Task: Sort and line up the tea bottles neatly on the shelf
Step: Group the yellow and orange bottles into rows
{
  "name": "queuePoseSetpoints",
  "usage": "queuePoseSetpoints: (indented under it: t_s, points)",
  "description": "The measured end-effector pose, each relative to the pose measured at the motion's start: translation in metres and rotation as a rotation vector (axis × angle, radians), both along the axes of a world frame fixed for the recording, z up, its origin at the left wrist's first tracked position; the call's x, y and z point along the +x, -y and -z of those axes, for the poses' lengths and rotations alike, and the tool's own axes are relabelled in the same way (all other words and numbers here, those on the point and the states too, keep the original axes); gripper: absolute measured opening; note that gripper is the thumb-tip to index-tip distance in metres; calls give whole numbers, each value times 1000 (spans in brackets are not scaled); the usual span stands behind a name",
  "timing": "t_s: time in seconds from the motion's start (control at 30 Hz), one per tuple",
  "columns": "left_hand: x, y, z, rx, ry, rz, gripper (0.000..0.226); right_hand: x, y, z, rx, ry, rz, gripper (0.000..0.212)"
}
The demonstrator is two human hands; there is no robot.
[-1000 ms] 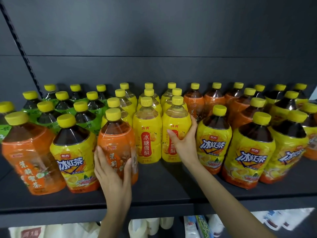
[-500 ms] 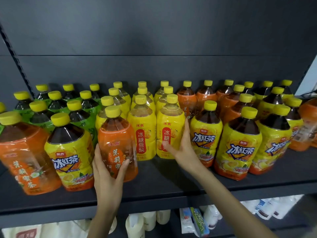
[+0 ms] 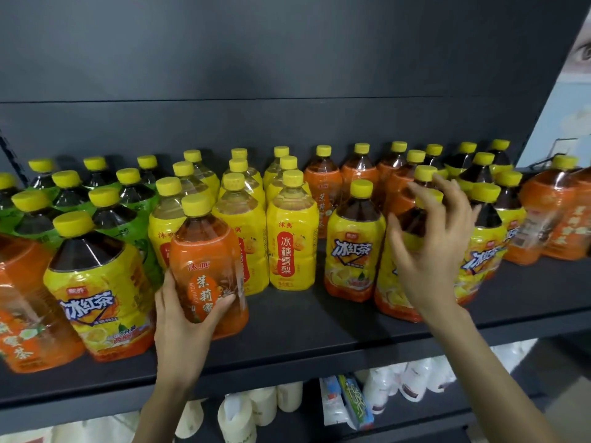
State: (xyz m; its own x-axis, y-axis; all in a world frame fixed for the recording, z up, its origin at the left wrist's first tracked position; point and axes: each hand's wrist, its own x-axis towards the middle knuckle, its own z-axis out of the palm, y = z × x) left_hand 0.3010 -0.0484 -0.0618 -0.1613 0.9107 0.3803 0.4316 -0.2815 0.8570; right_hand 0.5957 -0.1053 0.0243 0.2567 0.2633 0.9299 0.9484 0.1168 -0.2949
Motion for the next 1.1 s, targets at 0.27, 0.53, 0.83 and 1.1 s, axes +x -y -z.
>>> queuePoseSetpoints:
  t_s: [0.27,0.53,0.83,1.1]
  points:
    - [93,35,-52,520,-299,8,78,36,12,38,-293,-194,-71,81]
    - [205,-11,-85,230,-350,405,85,32,11,40,-282,-196,-55,102]
    - [219,2,-82,255,-478,95,85,48,24,42,-308,-125,-120,100]
    - [214,23,-76,221,-468,-34,90,45,25,50,-247,-233,-235,89]
